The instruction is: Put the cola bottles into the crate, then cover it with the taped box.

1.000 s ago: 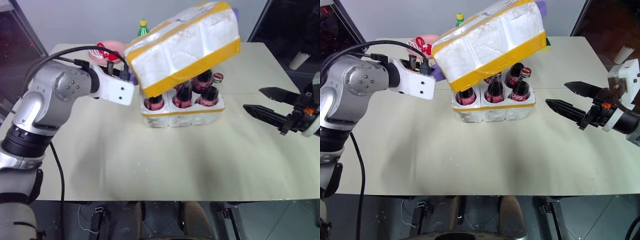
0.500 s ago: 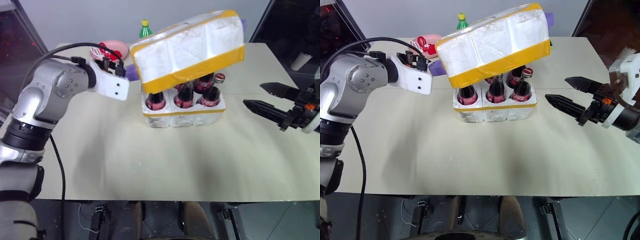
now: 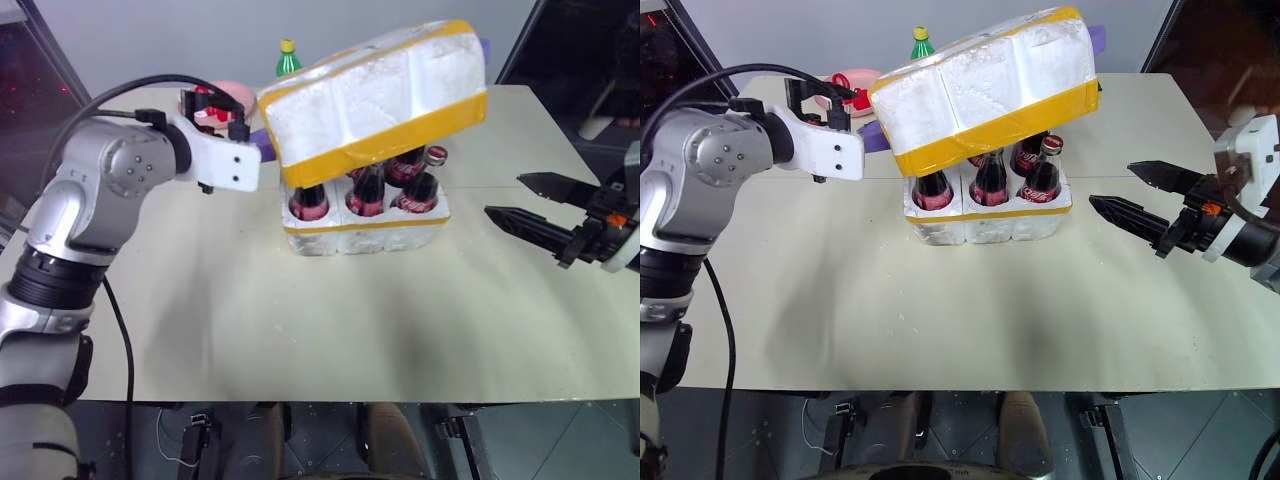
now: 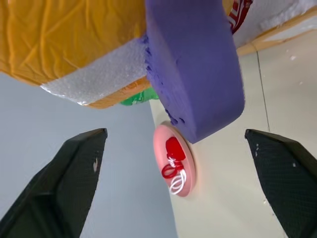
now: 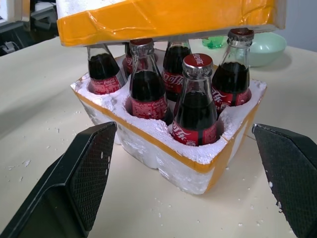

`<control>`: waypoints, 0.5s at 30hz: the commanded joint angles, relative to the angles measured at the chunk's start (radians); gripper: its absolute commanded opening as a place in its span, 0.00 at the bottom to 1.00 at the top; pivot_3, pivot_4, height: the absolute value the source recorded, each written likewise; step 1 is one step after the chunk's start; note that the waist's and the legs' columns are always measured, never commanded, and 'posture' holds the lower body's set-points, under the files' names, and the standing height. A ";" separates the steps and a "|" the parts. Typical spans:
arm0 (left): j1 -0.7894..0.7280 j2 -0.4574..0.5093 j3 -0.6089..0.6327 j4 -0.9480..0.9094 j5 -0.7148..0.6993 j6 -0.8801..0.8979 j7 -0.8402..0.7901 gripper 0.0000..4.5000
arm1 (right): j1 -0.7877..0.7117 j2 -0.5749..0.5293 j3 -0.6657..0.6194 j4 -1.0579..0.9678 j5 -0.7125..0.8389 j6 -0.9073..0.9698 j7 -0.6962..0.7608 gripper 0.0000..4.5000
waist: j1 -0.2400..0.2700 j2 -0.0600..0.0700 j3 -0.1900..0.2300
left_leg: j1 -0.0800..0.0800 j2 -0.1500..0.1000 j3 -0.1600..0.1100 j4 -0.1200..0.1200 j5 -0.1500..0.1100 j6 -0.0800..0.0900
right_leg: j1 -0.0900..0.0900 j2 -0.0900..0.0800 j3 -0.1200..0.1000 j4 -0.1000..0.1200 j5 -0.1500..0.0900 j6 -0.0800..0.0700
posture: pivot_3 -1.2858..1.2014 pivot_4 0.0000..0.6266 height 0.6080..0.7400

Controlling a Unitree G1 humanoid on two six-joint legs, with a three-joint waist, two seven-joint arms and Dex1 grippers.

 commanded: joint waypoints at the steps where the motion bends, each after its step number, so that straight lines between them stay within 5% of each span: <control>1: 0.005 -0.008 0.003 -0.033 -0.001 0.013 -0.007 0.98 | -0.027 -0.017 -0.031 0.005 0.011 -0.013 0.004 1.00 | 0.000 0.000 0.000 | 0.000 0.000 0.000 0.000 0.000 0.000 | 0.000 0.000 0.000 0.000 0.000 0.000 | 0.52 0.24 0.99; 15: 0.016 0.055 0.078 -0.110 -0.036 0.102 -0.061 0.98 | 0.031 -0.005 -0.074 -0.010 0.012 -0.014 0.004 1.00 | -0.003 0.000 0.000 | 0.000 0.000 0.000 0.000 0.000 0.000 | 0.000 0.000 0.000 0.000 0.000 0.000 | 0.52 0.24 0.99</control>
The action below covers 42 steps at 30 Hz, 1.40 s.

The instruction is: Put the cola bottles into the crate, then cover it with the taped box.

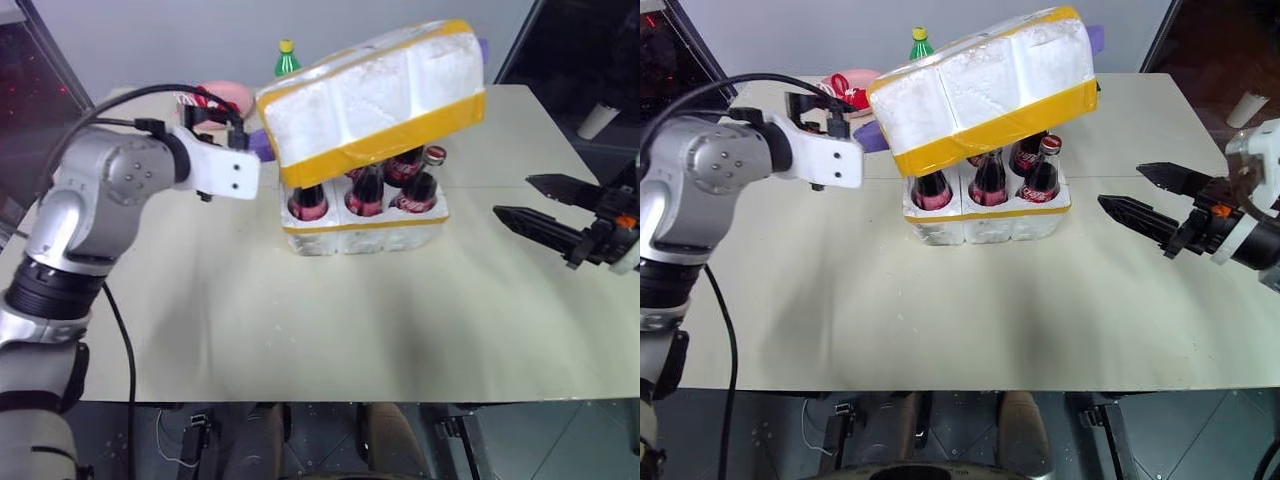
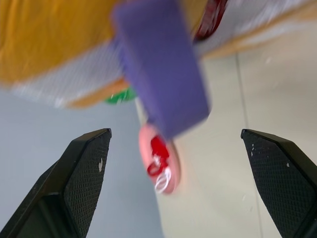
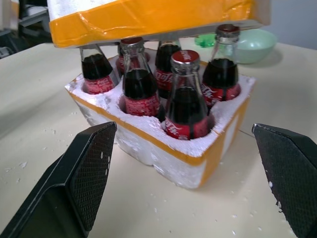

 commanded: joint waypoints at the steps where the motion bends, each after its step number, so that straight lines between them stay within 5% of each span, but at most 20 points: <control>1: 0.007 0.011 0.040 -0.039 -0.017 0.020 0.003 0.98 | -0.015 -0.004 -0.031 -0.022 0.014 -0.014 -0.003 1.00 | 0.001 0.000 0.000 | 0.000 0.000 0.000 0.000 0.000 0.000 | 0.000 0.000 0.000 0.000 0.000 0.000 | 0.52 0.24 0.99; 27: -0.035 -0.165 -0.080 0.161 0.047 -0.101 0.150 0.98 | -0.026 -0.028 -0.068 -0.049 0.050 0.028 -0.007 1.00 | 0.008 0.000 0.000 | 0.000 0.000 0.000 0.001 0.000 0.000 | 0.001 0.000 0.000 0.000 0.000 0.000 | 0.52 0.24 0.99; 30: -0.030 -0.160 -0.075 0.153 0.039 -0.103 0.142 0.79 | -0.026 -0.027 -0.072 -0.047 0.057 0.029 -0.014 1.00 | 0.008 0.000 0.000 | 0.000 0.000 0.000 0.001 0.000 0.000 | 0.001 0.000 0.000 0.000 0.000 0.000 | 0.52 0.24 0.99; 37: -0.028 -0.160 -0.069 0.156 0.041 -0.105 0.147 0.06 | -0.020 -0.021 -0.074 -0.049 0.062 0.023 -0.018 1.00 | 0.011 0.000 0.000 | 0.001 0.000 0.000 0.001 0.000 0.000 | 0.003 0.000 0.000 0.000 0.000 0.000 | 0.52 0.24 0.99; 42: -0.031 -0.153 -0.060 0.146 0.044 -0.102 0.148 0.02 | -0.042 -0.026 -0.057 -0.046 0.073 0.027 -0.037 1.00 | 0.010 0.000 0.000 | 0.001 0.000 0.000 0.001 0.000 0.000 | 0.003 0.000 0.000 0.000 0.000 0.000 | 0.52 0.24 0.99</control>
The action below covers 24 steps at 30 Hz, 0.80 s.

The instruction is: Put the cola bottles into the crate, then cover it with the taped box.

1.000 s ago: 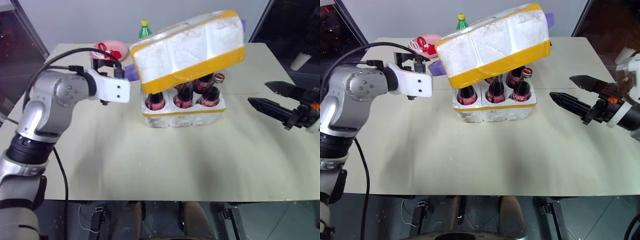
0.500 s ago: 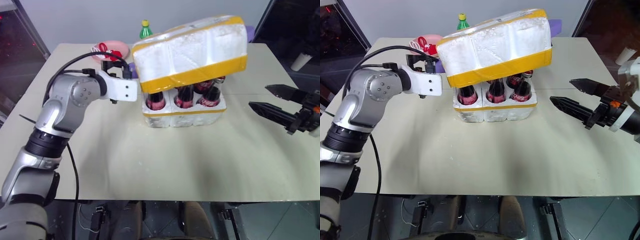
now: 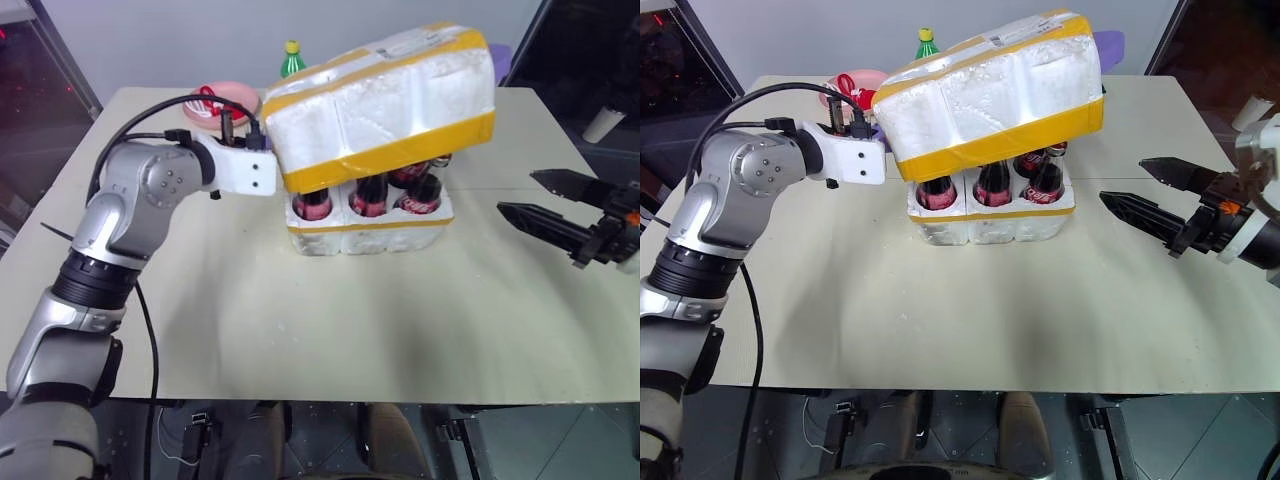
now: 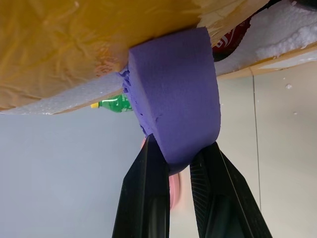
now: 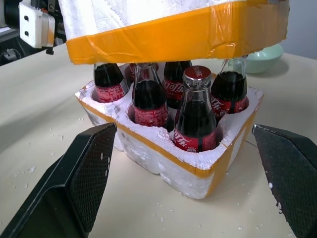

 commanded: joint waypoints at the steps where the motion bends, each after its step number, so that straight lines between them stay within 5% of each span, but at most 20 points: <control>1: -0.009 0.006 -0.001 -0.026 -0.001 -0.014 -0.005 0.02 | -0.028 -0.014 -0.022 -0.019 0.018 -0.010 -0.015 1.00 | 0.000 0.000 0.000 | 0.000 0.000 0.000 0.000 0.000 0.000 | 0.000 0.000 0.000 0.000 0.000 0.000 | 0.52 0.24 0.99; 24: -0.006 0.062 0.091 -0.095 -0.037 -0.063 0.072 0.02 | -0.044 -0.032 -0.005 -0.008 0.042 0.012 -0.025 1.00 | -0.004 0.000 0.000 | 0.000 0.000 0.000 -0.001 0.000 0.000 | 0.000 0.000 0.000 0.000 0.000 0.000 | 0.52 0.24 0.99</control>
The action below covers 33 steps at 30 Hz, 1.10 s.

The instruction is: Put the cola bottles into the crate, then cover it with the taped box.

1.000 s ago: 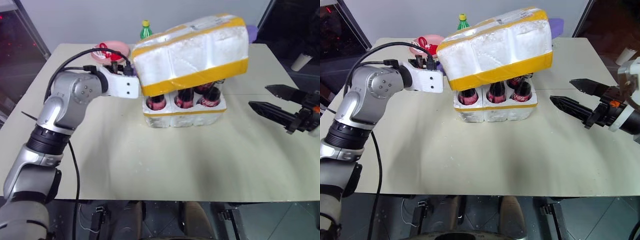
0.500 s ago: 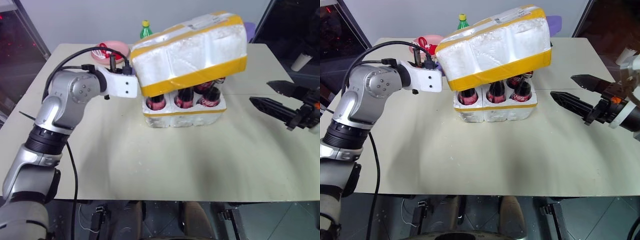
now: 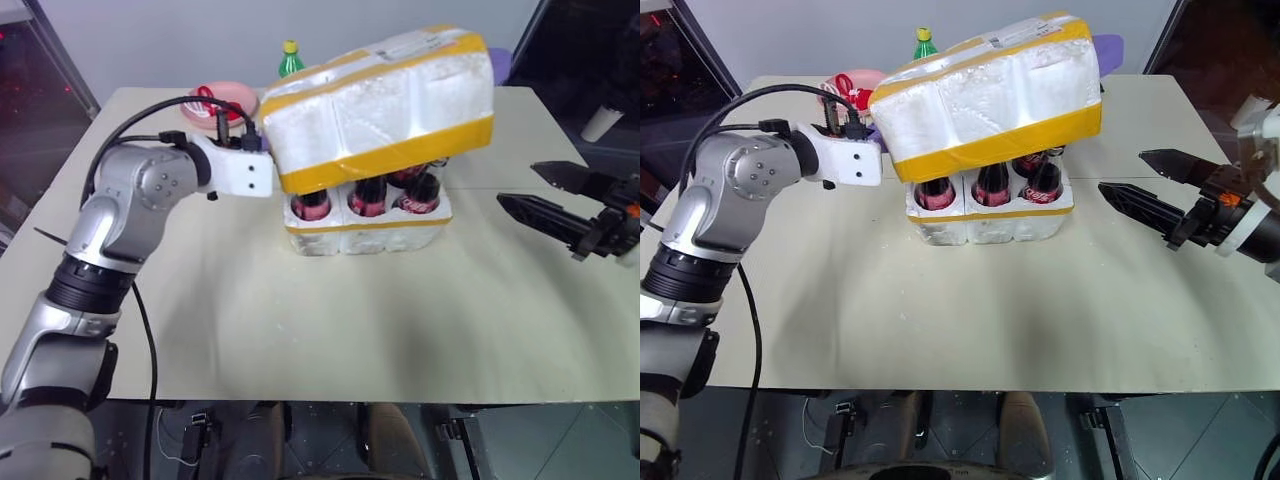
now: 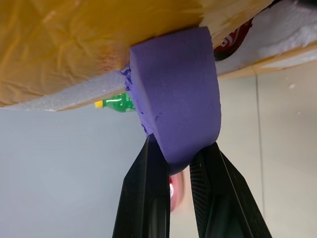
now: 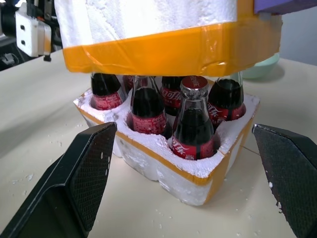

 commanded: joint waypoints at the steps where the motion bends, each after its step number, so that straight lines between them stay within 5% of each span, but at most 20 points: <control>1: -0.036 0.047 0.074 -0.084 -0.023 -0.055 0.037 0.02 | -0.012 -0.020 -0.013 -0.004 0.013 -0.005 0.015 1.00 | -0.001 0.000 0.000 | 0.000 0.000 0.000 0.000 0.000 0.000 | 0.000 0.000 0.000 0.000 0.000 0.000 | 0.52 0.24 0.99; 12: -0.042 0.211 0.046 -0.108 0.094 -0.175 -0.010 0.02 | 0.005 -0.009 -0.005 0.013 -0.008 -0.031 0.060 1.00 | -0.004 0.000 0.000 | 0.000 0.000 0.000 -0.001 0.000 0.000 | -0.001 0.000 0.000 0.000 0.000 0.000 | 0.52 0.24 0.99; 31: -0.095 0.121 -0.038 -0.063 0.160 -0.217 -0.060 0.02 | 0.082 0.054 -0.031 -0.049 -0.003 -0.063 0.035 1.00 | -0.001 0.000 0.000 | 0.000 0.000 0.000 -0.001 0.000 0.000 | -0.001 0.000 0.000 0.000 0.000 0.000 | 0.52 0.24 0.99; 33: -0.076 0.131 -0.029 -0.067 0.153 -0.219 -0.064 0.24 | 0.084 0.053 -0.030 -0.054 -0.002 -0.063 0.029 1.00 | -0.001 0.000 0.000 | 0.000 0.000 0.000 -0.001 0.000 0.000 | -0.001 0.000 0.000 0.000 0.000 0.000 | 0.52 0.24 0.99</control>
